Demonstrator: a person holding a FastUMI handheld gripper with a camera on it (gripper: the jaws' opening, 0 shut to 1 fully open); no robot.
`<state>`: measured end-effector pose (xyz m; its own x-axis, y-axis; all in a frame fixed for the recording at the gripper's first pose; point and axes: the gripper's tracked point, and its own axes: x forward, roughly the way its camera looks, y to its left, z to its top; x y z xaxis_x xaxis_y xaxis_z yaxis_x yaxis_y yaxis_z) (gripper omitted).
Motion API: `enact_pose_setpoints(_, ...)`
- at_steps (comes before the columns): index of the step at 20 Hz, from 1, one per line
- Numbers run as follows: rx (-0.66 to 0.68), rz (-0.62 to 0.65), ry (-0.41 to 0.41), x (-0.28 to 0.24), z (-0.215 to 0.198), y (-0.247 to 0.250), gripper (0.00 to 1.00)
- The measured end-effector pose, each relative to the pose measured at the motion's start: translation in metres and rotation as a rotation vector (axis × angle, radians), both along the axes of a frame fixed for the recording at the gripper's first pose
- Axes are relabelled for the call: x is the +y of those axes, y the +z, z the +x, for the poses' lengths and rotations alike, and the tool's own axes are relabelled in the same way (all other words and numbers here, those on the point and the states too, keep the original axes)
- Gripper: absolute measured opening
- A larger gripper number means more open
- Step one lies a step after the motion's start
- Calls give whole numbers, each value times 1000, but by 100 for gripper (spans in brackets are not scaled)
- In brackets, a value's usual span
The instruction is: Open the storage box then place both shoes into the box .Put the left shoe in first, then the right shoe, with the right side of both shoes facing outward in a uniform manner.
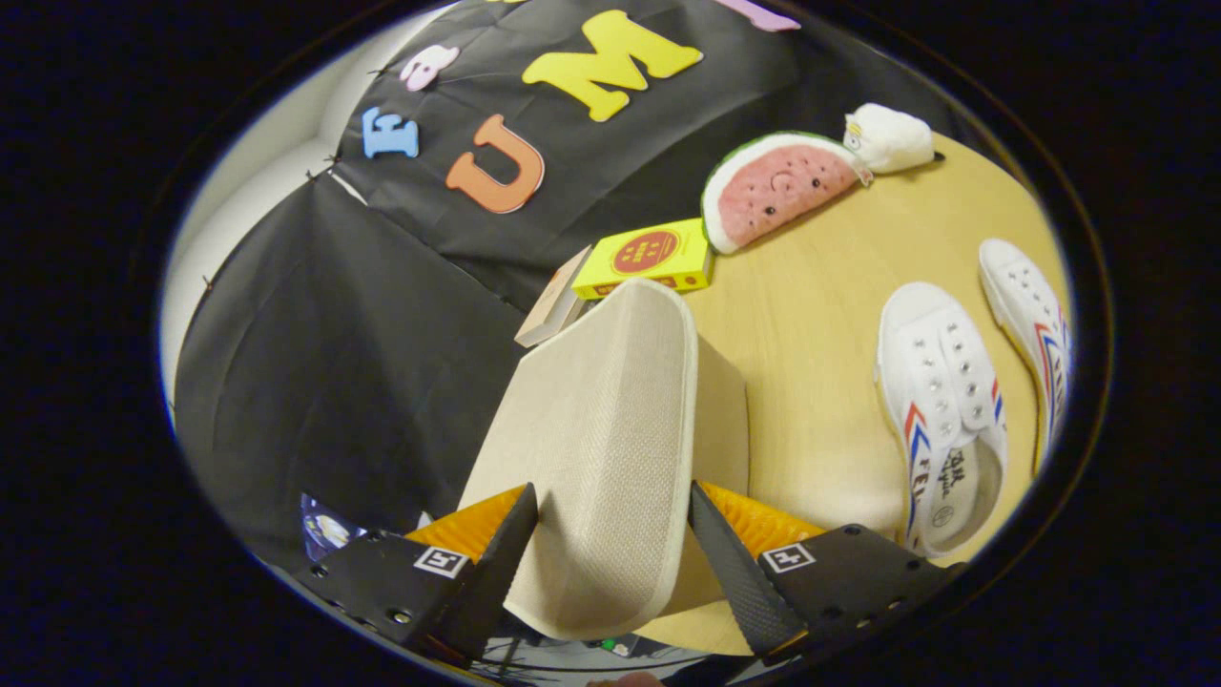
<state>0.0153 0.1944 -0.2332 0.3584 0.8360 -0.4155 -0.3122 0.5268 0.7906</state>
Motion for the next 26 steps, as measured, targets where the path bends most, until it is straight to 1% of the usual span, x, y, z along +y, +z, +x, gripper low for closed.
enact_pose_setpoints(2, 49, 25, 0, 3, 1, 0, 94)
enact_pose_setpoints(3, 57, 16, -6, 1, 4, 0, 93)
enact_pose_setpoints(4, 68, 26, -7, 2, 4, 2, 89)
enact_pose_setpoints(7, 107, 48, -51, -13, 10, 8, 74)
enact_pose_setpoints(9, 111, 53, -86, -25, 13, 18, 46)
enact_pose_setpoints(10, 108, 84, -105, -28, 15, 27, 31)
enact_pose_setpoints(12, 97, 62, -104, -26, 12, 36, 3)
enact_pose_setpoints(13, 77, 50, -94, -24, 9, 42, 0)
enact_pose_setpoints(15, 33, 34, -85, -22, 7, 61, 0)
enact_pose_setpoints(19, -62, 35, -61, -8, -4, 119, 0)
enact_pose_setpoints(22, -120, -9, -47, 17, -11, 152, 0)
enact_pose_setpoints(26, -203, -5, -17, 67, -26, 200, 0)
